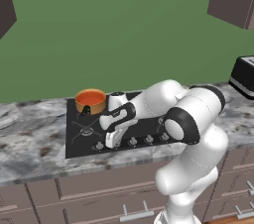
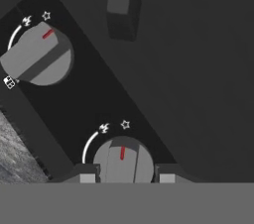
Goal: Wait until the marinara sauce is simmered to a deep red color and then turn off the stove.
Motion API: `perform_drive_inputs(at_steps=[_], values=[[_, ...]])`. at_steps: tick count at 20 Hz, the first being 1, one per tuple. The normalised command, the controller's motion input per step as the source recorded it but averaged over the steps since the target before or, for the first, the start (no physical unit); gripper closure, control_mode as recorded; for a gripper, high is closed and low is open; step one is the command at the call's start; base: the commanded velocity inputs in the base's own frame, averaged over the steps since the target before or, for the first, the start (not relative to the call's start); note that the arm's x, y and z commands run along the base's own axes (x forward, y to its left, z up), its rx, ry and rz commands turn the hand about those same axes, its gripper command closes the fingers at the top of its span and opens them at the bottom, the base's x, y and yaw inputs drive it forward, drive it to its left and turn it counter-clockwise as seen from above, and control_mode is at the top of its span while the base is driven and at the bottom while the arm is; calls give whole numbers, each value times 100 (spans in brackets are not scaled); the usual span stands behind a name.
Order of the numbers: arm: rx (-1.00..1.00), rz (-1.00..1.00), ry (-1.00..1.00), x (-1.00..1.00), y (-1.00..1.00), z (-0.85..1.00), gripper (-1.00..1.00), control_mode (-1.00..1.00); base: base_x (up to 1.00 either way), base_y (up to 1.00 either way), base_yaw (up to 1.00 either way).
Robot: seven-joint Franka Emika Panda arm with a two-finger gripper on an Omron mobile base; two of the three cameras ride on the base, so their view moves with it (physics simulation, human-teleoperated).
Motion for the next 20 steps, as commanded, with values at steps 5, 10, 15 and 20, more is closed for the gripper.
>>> perform_drive_inputs(at_steps=[5,10,15,20], values=[[0,-18,0,0,0,0,100,-100,0,0,0],[0,-23,0,0,0,0,100,-100,0,0,0],[0,-26,0,0,0,0,100,-100,0,0,0],[0,-28,0,0,0,0,100,-100,0,0,0]])
